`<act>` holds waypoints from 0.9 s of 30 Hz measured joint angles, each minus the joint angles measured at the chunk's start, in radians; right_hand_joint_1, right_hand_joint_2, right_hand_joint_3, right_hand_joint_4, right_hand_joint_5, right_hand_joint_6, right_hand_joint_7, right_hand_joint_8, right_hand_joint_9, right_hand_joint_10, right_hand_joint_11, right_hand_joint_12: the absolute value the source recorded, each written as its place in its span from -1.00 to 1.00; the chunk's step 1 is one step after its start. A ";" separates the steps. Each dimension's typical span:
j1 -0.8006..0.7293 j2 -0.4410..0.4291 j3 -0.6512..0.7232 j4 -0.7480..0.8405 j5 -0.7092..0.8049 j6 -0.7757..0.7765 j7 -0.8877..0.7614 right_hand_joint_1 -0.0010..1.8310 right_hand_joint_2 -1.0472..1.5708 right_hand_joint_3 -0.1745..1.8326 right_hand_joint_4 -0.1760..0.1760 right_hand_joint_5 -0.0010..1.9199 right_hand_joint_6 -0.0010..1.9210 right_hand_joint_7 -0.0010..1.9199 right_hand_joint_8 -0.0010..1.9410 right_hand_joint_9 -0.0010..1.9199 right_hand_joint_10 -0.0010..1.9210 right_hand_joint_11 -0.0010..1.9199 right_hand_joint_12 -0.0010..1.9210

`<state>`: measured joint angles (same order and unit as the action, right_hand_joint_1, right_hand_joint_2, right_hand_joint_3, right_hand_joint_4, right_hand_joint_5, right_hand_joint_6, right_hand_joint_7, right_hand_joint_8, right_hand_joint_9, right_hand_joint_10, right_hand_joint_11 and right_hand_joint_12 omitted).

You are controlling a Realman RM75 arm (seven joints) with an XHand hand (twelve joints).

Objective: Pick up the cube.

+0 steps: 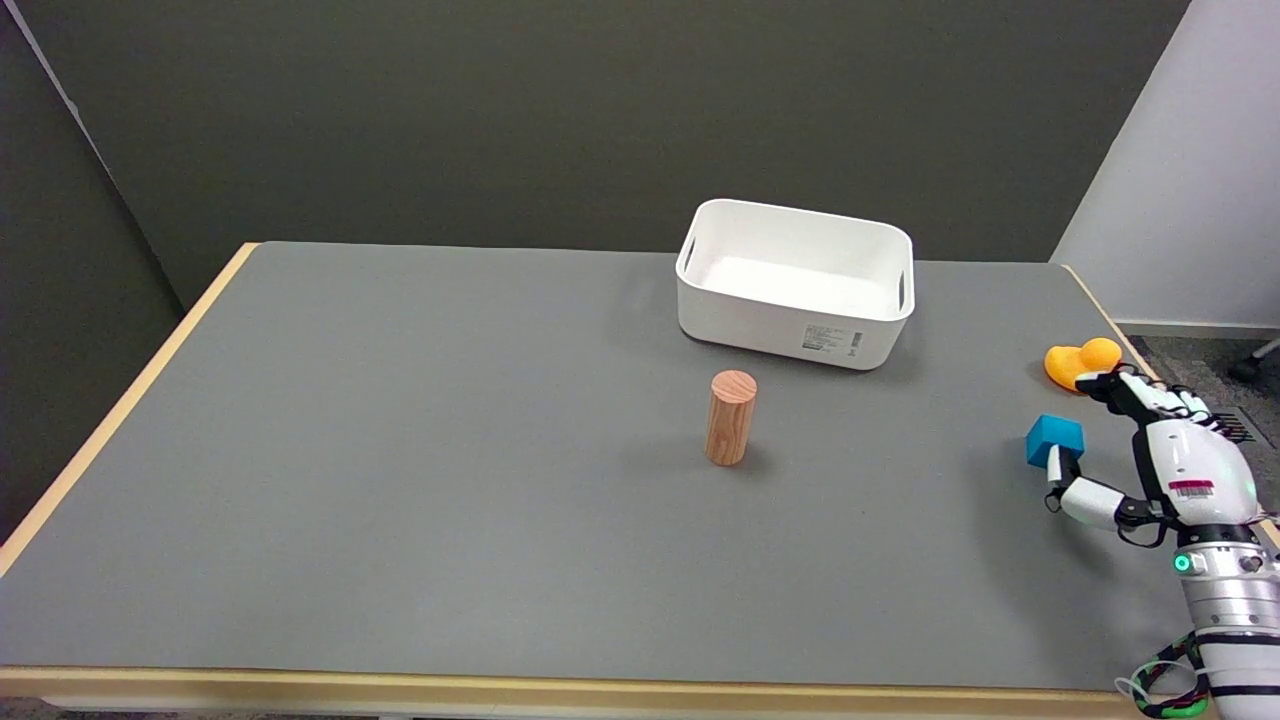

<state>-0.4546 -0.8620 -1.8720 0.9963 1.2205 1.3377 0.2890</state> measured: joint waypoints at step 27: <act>0.066 0.004 -0.009 -0.063 0.008 -0.110 0.025 0.08 0.33 0.16 -0.05 -0.64 -0.25 -0.55 -0.46 -0.63 0.00 -0.80 0.44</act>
<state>-0.3890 -0.8577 -1.8812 0.9337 1.2286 1.2273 0.3136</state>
